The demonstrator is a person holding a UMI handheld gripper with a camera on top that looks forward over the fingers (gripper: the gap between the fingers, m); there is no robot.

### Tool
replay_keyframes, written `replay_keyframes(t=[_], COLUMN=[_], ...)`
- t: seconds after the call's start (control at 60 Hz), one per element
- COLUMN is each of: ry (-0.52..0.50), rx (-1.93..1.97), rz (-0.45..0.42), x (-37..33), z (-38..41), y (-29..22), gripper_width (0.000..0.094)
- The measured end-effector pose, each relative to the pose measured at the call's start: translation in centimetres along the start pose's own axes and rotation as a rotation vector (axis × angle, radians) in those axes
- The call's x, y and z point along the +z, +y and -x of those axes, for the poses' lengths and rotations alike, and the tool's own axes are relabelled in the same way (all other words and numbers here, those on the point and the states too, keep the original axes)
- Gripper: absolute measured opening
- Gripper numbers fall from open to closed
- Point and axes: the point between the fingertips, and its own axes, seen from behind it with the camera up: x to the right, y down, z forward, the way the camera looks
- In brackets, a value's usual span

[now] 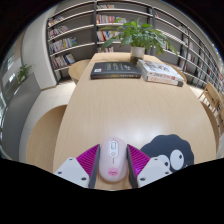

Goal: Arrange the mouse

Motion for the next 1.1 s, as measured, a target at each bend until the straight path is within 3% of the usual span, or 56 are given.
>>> replay_keyframes(t=[0.233,0.4,0.583,0.717,0.8,0.917,1.1], ry=[-0.025,-0.065,-0.073,-0.048,-0.036,-0.035,-0.029], rx=[-0.030,-0.023,-0.084,-0.074,-0.067,-0.058,-0.042], rz=[0.039,0.053,-0.129,-0.310,-0.375,-0.377,-0.223], x=[-0.1,-1.5,-8.1,-14.8,-17.9,-18.9,-14.1], z=[0.7,1.8,1.0,-2.5,-5.7,-9.8,-14.7], y=[0.4,-0.3,-10.0,-18.0,-20.7,-19.7,-10.1], gripper_width=[0.0354,0.0324,0.0323,0.0323,0.0322,0.0321,0.0322])
